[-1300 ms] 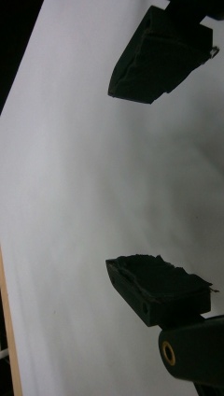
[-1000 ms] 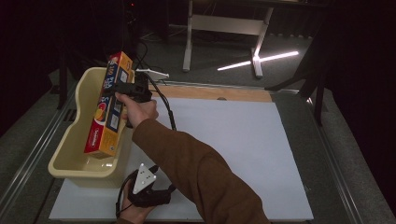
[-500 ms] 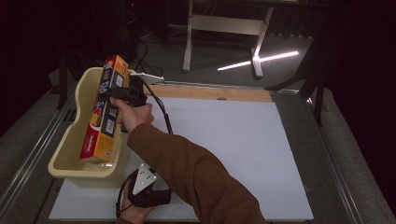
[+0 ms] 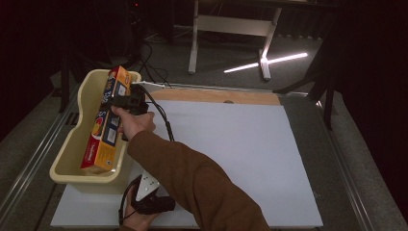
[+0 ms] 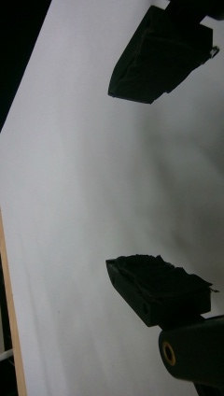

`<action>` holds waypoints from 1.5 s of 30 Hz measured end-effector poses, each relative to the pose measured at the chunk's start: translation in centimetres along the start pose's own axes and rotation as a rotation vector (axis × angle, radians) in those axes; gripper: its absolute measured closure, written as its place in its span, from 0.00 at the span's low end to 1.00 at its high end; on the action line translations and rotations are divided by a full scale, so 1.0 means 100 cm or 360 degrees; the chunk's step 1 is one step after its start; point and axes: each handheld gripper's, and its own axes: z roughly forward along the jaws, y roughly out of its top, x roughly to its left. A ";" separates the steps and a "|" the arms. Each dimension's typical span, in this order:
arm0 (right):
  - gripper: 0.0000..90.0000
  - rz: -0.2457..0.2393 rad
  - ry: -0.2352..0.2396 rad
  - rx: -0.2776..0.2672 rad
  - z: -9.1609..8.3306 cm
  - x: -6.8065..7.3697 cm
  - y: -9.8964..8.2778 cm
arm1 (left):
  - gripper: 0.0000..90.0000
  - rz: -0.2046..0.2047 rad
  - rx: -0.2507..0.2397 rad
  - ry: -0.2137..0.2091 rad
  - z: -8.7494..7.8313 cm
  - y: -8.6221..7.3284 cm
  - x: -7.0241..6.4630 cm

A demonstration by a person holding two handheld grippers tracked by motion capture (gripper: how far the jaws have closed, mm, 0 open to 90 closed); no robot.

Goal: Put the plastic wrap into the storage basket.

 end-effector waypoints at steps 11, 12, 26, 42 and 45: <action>0.42 0.0045 -0.0105 0.0061 0.009 -0.005 -0.002 | 0.17 -0.0033 -0.0021 -0.0014 -0.001 0.000 0.001; 0.42 0.0046 -0.0118 0.0061 0.010 -0.006 -0.001 | 0.17 -0.0035 -0.0022 -0.0014 -0.001 0.000 0.001; 0.40 0.0044 -0.0265 0.0129 0.001 -0.007 0.006 | 0.17 -0.0052 -0.0031 -0.0011 0.000 0.000 0.000; 0.49 -0.0297 -0.0118 0.0284 -0.034 0.000 0.005 | 0.17 -0.0029 -0.0011 0.0019 0.000 -0.001 0.001; 0.48 -0.0434 -0.0090 0.0287 -0.046 -0.001 0.000 | 0.17 -0.0026 -0.0011 0.0032 -0.001 -0.001 0.001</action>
